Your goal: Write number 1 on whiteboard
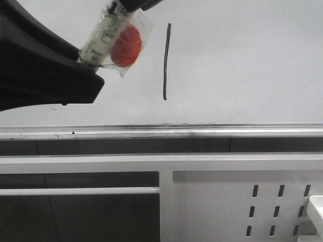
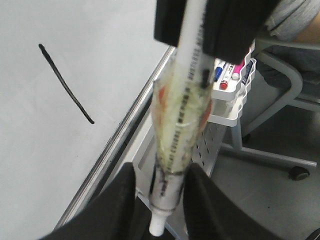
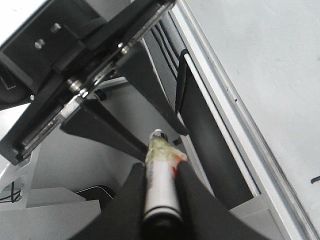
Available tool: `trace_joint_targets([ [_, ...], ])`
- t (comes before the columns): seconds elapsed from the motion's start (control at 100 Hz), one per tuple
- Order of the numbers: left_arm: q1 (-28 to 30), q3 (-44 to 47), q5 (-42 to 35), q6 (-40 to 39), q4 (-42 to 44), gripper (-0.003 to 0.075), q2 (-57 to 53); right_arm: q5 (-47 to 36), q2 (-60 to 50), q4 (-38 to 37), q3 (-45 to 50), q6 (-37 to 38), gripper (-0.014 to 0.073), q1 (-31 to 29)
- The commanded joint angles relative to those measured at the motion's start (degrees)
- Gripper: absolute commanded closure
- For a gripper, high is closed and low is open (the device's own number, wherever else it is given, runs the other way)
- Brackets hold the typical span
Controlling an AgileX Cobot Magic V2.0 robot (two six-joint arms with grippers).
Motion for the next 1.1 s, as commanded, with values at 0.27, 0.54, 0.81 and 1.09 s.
trace_joint_targets([
  [0.27,0.07,-2.08,-0.27,-0.03,0.02,0.074,-0.45,-3.03,-1.02,1.23,-2.1,-0.19,0.0663,0.16],
  [0.54,0.07,-2.08,-0.27,-0.03,0.02,0.074,-0.45,-4.49,-1.14,2.34,-2.1,-0.19,0.0361,0.16],
  [0.81,0.07,-1.97,-0.27,-1.64,0.02,0.074,-0.45,-6.64,-3.56,-2.42,-3.67,-0.19,0.0127,0.04],
  [1.09,0.07,0.27,2.85,-9.89,0.02,0.074,-0.68,-1.26,-6.97,-3.27,-3.67,0.46,0.0205,-3.27],
])
